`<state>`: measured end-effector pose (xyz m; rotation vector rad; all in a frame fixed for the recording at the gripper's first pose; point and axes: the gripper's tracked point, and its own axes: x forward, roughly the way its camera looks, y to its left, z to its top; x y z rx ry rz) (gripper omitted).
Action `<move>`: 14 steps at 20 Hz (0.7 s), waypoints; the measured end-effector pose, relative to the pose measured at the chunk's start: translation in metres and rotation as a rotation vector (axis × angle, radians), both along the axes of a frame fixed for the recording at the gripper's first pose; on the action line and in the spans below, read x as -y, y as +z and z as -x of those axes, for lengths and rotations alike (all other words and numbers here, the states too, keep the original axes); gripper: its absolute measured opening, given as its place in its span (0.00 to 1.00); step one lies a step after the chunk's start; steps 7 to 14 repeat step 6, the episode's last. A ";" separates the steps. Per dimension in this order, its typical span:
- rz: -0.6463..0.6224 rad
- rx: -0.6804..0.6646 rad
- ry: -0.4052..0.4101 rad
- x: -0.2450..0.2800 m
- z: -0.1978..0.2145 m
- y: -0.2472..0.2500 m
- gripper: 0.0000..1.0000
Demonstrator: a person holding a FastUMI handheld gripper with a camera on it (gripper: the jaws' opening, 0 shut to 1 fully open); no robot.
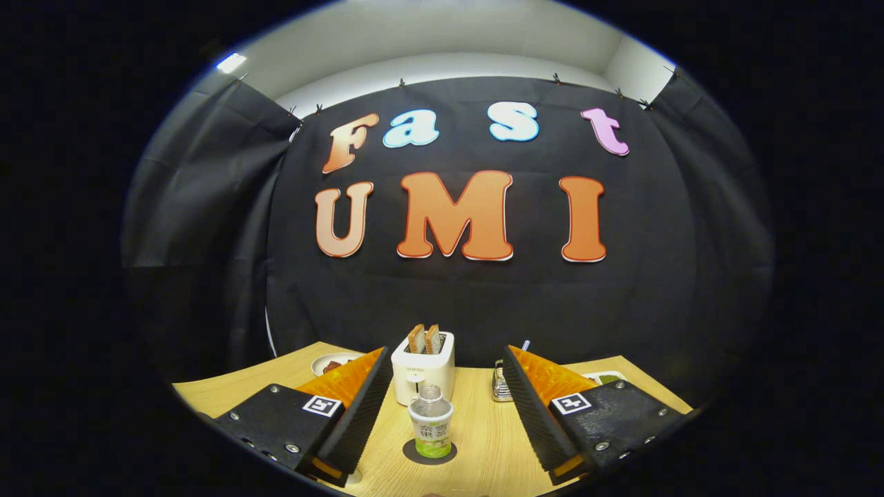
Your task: Take the bottle from table, then pour the juice into the cup, finally place the bottle on the coaster
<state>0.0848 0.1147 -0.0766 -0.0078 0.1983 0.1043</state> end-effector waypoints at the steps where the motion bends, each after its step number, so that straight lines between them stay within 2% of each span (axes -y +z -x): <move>1: 0.005 0.014 -0.002 0.004 0.005 0.009 0.95; 5: 0.060 0.078 -0.020 0.029 0.022 0.032 0.95; 14: 0.067 0.076 -0.021 0.032 0.027 0.034 0.95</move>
